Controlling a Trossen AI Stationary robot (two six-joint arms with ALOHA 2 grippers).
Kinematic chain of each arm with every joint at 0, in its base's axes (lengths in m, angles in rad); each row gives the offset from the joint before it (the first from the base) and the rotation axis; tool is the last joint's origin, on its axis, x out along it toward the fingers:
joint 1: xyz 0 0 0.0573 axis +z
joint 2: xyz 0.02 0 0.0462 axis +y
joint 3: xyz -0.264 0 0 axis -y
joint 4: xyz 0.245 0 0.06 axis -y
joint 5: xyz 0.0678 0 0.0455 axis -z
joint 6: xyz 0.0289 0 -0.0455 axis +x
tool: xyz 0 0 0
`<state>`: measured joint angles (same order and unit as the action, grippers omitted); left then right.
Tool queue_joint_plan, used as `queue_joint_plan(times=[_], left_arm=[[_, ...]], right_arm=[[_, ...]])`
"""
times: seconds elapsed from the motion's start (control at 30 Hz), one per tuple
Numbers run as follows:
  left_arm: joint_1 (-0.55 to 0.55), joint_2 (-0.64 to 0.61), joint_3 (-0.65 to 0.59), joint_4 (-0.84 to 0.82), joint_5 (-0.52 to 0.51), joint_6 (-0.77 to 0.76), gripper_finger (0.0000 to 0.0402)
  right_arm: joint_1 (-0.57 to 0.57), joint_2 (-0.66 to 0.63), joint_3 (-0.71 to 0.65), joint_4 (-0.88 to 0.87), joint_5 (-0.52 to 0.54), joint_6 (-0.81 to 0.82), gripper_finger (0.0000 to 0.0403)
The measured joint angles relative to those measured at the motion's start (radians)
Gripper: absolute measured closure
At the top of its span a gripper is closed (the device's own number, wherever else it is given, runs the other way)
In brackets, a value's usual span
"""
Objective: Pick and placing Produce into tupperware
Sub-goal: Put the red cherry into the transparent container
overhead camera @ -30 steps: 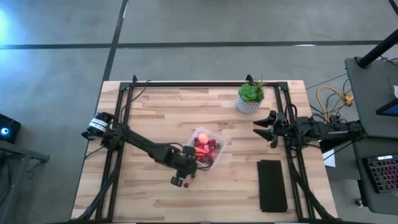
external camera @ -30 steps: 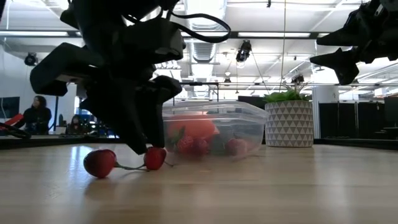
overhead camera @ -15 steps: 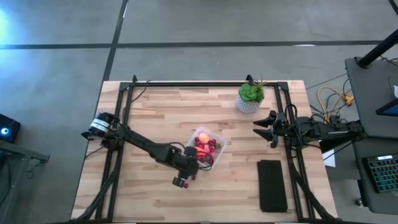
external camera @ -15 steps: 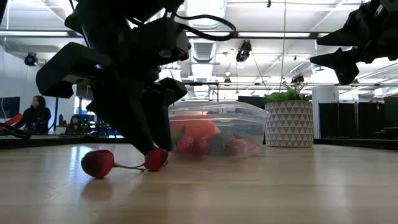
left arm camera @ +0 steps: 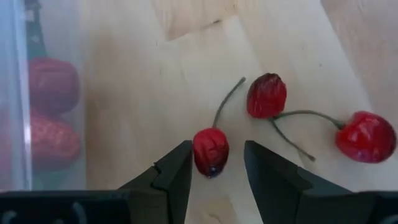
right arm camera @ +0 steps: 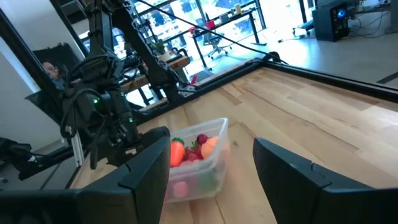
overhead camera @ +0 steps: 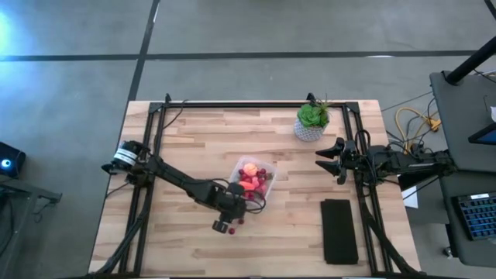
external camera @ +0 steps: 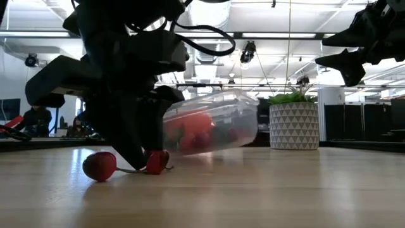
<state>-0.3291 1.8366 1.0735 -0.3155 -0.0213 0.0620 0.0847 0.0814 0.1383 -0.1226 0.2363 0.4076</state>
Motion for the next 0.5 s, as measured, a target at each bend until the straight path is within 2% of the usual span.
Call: queue_joint_plan(times=[0.5], left_arm=[[0.000,0.000,0.002,-0.009,-0.013,-0.003,0.0268]], right_arm=[[0.000,0.000,0.000,0.000,0.000,0.000,0.0181]])
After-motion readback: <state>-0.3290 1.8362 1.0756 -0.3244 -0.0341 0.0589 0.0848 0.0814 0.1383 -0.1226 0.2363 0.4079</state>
